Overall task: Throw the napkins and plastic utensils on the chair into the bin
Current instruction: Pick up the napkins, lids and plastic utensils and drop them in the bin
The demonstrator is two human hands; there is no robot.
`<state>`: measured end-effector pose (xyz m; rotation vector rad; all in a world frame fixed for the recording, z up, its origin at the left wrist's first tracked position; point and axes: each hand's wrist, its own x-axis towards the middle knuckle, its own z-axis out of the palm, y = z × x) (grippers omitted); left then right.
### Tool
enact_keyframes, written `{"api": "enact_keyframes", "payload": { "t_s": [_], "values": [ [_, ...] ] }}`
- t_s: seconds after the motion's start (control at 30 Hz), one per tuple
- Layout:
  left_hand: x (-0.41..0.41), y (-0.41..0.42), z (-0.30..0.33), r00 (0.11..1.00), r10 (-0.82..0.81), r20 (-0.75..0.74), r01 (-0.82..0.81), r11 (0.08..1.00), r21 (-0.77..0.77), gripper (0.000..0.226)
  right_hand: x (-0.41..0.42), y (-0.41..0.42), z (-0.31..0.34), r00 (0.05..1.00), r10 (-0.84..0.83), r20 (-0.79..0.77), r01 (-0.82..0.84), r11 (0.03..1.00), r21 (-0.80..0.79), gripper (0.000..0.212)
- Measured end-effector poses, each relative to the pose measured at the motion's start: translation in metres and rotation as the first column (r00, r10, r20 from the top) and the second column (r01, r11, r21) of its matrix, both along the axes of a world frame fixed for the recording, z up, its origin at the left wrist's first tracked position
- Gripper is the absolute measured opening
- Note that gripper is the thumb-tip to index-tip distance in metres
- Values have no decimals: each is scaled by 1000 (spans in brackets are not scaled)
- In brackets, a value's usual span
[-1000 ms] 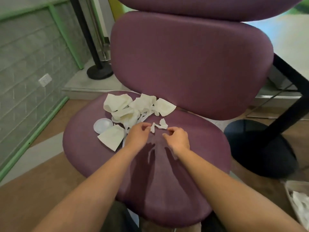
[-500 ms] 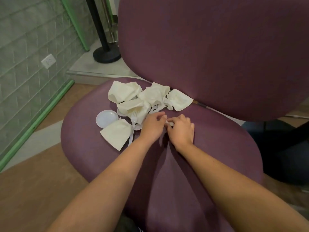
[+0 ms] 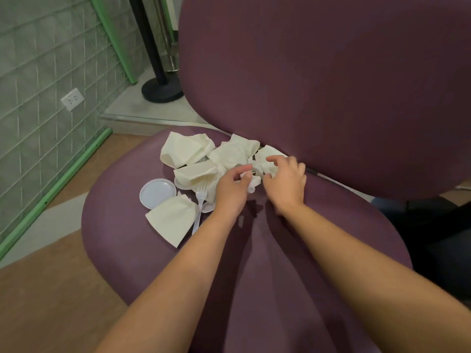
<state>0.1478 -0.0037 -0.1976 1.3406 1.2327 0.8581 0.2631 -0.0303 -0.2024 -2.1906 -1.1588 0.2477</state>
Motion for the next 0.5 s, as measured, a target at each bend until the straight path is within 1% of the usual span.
{"api": "enact_keyframes", "payload": {
  "t_s": [0.07,0.13,0.2,0.27,0.3,0.33,0.37,0.4,0.43,0.47,0.5],
  "values": [
    [-1,1,-1,1000,23,-5,-23,1000,-1,17,5,10,-1,982,74,173,-50,989,-137,49],
    [-1,1,-3,1000,25,8,-25,1000,-6,16,9,16,-6,949,149,279,-96,976,-195,51],
    [0,-1,-4,1000,16,9,-16,1000,-24,17,12,19,-9,925,195,326,-137,972,-192,40],
    [1,-2,-4,999,12,-39,-12,1000,-2,18,13,19,-12,917,196,348,-150,976,-155,24],
    [0,-2,-5,998,10,-56,-9,1000,9,18,13,17,-13,922,184,342,-147,981,-130,19],
    [0,-2,-5,998,5,-68,-4,1000,12,19,12,15,-15,939,163,304,-142,986,-89,17],
    [0,-2,-5,998,-7,-68,7,1000,6,19,10,12,-16,965,137,224,-135,991,-26,16],
    [-1,-2,-3,998,-25,-60,25,1000,-6,20,8,8,-16,989,117,87,-122,991,53,16],
    [-1,-2,-3,998,-47,-44,46,999,-14,21,6,3,-13,989,114,-93,-100,985,141,14],
    [-1,-2,-2,997,-69,-33,68,998,-17,22,4,-3,-9,949,127,-287,-65,974,215,13],
    [-1,-1,-3,996,-87,-25,86,996,-17,22,0,-10,-5,879,149,-452,-33,966,256,11]
  ]
}}
